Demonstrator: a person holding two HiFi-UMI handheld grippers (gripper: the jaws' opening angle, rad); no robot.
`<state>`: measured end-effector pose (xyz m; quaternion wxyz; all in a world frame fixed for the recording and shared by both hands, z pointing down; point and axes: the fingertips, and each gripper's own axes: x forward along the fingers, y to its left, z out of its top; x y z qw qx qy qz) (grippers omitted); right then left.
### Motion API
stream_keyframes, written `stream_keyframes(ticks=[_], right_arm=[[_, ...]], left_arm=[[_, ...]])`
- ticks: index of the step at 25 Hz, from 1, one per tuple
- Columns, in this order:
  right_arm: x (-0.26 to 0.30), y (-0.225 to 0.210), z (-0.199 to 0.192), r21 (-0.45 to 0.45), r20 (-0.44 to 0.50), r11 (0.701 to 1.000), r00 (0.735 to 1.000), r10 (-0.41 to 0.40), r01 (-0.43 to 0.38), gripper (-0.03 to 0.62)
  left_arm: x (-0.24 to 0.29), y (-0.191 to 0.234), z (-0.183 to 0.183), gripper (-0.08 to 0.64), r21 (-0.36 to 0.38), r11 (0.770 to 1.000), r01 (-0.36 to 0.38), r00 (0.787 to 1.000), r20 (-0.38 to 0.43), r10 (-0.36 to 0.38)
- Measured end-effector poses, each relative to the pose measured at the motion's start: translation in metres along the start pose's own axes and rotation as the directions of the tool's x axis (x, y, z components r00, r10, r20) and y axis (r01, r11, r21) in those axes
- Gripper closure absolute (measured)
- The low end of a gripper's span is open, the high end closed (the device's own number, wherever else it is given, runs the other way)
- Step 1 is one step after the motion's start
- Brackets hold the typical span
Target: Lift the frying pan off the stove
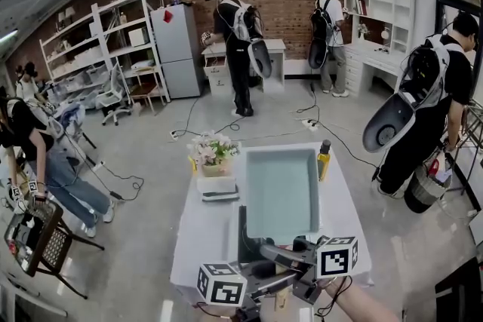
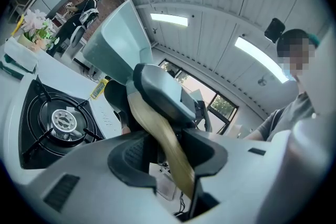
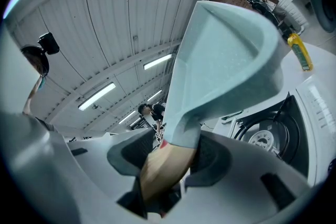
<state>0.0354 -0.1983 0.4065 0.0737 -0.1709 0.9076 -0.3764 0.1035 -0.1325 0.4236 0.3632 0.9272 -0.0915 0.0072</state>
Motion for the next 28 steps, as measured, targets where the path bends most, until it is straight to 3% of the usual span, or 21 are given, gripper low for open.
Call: stream_keyframes(ticks=[28], right_arm=[[0.0049, 0.0004, 0.0045, -0.042, -0.024, 0.999, 1.0, -0.009, 0.008, 0.4]], left_arm=[[-0.003, 0.0015, 0.0065, 0.4, 0.011, 1.0, 0.004, 1.0, 0.001, -0.004]])
